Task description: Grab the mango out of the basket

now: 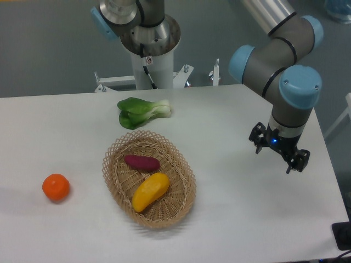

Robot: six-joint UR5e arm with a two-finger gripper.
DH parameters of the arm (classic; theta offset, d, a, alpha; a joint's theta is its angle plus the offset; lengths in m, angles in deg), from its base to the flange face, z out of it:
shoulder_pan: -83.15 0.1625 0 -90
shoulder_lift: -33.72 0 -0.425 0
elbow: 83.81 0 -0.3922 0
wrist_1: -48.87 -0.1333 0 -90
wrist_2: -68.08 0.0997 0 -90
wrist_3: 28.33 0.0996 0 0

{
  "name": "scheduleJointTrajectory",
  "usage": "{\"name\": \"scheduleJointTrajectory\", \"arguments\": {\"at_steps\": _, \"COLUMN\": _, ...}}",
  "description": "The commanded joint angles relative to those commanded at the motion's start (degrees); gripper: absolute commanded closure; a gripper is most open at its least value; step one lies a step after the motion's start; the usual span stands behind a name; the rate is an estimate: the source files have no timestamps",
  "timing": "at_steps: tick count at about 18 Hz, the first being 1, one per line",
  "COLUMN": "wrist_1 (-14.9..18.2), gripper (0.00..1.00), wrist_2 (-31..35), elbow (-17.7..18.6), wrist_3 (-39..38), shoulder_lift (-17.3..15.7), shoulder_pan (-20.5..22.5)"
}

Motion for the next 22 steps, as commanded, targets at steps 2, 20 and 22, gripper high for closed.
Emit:
{"name": "scheduleJointTrajectory", "arguments": {"at_steps": 2, "wrist_1": 0.0, "gripper": 0.0, "wrist_2": -1.1, "elbow": 0.4, "wrist_3": -1.1, "shoulder_lift": -0.5, "shoulder_pan": -0.2}}
{"name": "scheduleJointTrajectory", "arguments": {"at_steps": 20, "wrist_1": 0.1, "gripper": 0.0, "wrist_2": -1.8, "elbow": 5.2, "wrist_3": -16.8, "shoulder_lift": -2.2, "shoulder_pan": -12.7}}
{"name": "scheduleJointTrajectory", "arguments": {"at_steps": 22, "wrist_1": 0.0, "gripper": 0.0, "wrist_2": -1.9, "elbow": 5.2, "wrist_3": -19.9, "shoulder_lift": -2.2, "shoulder_pan": -14.1}}
